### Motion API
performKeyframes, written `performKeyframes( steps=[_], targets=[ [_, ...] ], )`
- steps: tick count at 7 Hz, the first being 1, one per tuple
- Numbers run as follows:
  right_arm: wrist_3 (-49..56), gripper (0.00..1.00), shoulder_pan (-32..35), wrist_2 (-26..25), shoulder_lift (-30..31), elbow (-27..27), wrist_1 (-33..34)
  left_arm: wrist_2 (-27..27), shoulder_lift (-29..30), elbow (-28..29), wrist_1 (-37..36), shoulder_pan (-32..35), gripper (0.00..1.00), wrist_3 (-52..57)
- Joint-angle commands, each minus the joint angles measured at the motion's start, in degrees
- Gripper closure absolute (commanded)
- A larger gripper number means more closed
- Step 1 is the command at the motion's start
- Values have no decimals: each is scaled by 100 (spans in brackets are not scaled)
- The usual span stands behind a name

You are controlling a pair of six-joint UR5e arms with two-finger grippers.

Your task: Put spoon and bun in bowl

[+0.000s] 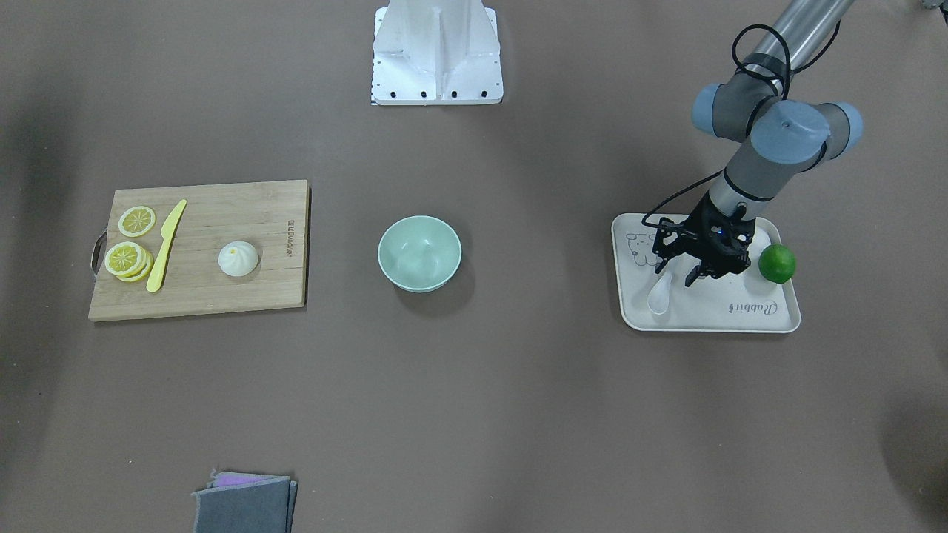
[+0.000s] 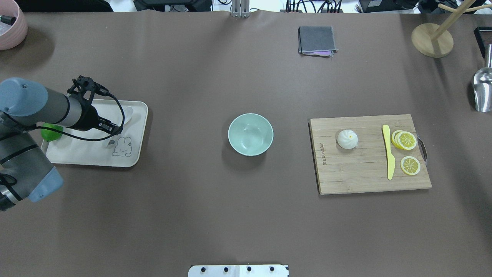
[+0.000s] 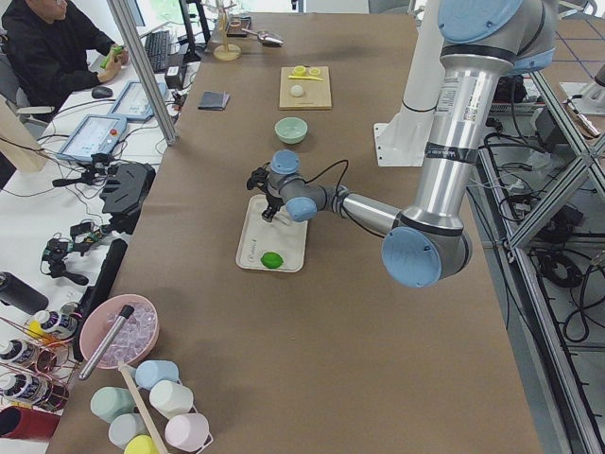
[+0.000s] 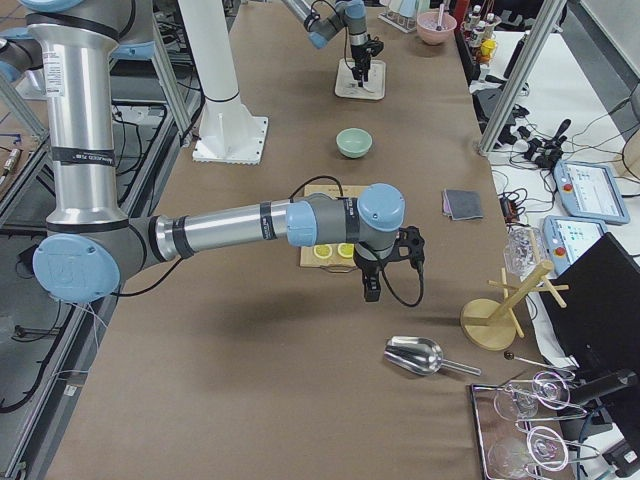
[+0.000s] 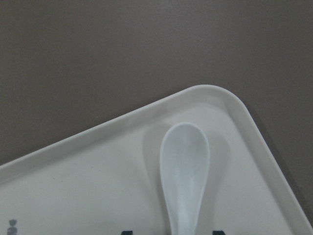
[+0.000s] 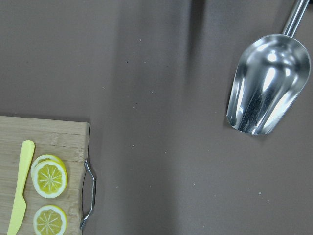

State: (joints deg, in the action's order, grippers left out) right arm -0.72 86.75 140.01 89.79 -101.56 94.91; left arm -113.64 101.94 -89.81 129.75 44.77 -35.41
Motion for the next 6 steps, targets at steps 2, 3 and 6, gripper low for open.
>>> performKeyframes(
  steps=[2,3,6],
  targets=[
    [-7,0,9,0,4,39,-8,0,1,-1,-2,-38,44,-1],
    [-7,0,0,0,4,48,1,0,2,-10,-2,-82,45,-10],
    [-7,0,0,0,4,75,1,9,-51,-10,7,-91,78,-10]
  ],
)
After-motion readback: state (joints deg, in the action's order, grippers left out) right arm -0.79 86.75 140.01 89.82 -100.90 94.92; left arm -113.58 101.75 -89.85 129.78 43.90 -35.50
